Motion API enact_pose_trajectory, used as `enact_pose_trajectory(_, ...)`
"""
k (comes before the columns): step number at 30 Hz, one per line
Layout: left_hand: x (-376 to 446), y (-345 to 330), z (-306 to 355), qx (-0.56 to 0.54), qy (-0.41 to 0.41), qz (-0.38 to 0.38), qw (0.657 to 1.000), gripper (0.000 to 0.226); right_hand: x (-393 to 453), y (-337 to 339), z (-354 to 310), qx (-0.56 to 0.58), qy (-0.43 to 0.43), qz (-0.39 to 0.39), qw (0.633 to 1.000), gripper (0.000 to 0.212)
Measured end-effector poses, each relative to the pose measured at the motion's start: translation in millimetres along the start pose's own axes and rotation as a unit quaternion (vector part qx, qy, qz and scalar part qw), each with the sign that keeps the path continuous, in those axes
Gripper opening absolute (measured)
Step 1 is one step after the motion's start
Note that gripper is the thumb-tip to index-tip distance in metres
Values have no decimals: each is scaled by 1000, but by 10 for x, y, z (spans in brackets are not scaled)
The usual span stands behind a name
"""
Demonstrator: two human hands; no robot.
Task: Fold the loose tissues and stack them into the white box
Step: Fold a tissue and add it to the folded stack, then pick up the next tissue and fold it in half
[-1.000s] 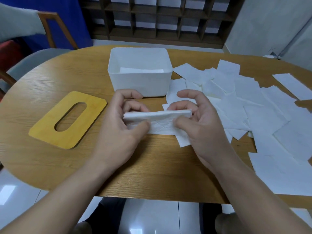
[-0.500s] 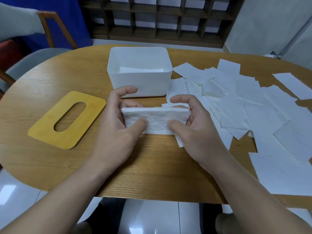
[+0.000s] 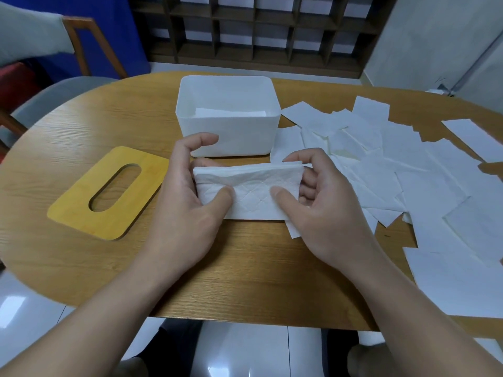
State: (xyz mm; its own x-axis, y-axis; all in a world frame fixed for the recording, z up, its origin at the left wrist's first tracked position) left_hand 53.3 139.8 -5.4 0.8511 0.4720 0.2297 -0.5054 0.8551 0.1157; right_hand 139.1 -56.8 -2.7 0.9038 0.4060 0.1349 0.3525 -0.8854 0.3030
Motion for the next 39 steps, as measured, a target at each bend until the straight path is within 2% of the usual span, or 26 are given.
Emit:
enact_pose_trajectory(4,51,30,-41,-30,50,-3,998,67,22,92,-10,55,-31,14,998,18)
enact_pose_trajectory(6,75,63,-80,-6,56,-15,998,66,37,141,25,74,-57,29,995,19)
enact_pose_trajectory(9,92,146,5,113,2,-15,993,60,70,221,93,30,-81,49,995,32)
enact_pose_trajectory(12,98,152,74,155,-31,-13,987,38,69,237,127,13,-86,40,995,48)
enact_pose_trajectory(15,123,142,29,137,-30,-19,990,16,63,238,89,17,-67,24,997,39)
enact_pose_trajectory(18,131,122,67,126,-45,-27,991,5,44,303,54,-22,-40,38,998,21)
enact_pose_trajectory(22,193,105,208,127,-72,-29,989,7,8,360,-36,-50,-11,83,995,14)
enact_pose_trajectory(28,447,191,587,128,-135,40,982,12,247,380,-557,-97,107,151,978,13)
enact_pose_trajectory(31,690,274,633,156,-140,88,974,14,590,296,-817,-196,150,146,958,13)
enact_pose_trajectory(35,944,319,538,238,-128,94,958,12,1109,118,-978,-297,205,114,926,8)
enact_pose_trajectory(39,1082,347,348,294,-108,96,945,14,1555,-97,-871,-354,174,54,918,12)
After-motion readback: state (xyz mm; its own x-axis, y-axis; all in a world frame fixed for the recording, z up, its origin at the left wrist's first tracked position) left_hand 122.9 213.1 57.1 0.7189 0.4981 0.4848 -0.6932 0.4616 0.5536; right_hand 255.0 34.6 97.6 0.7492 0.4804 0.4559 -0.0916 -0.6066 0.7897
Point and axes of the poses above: each hand's wrist, its own x-axis towards the middle knuckle, its own y-axis out of the back of the hand, z = x × y, the point moved 8 cm from there along x, towards the middle knuckle, and after that the axes turned 4 degrees about z, right-handed, at the moved point
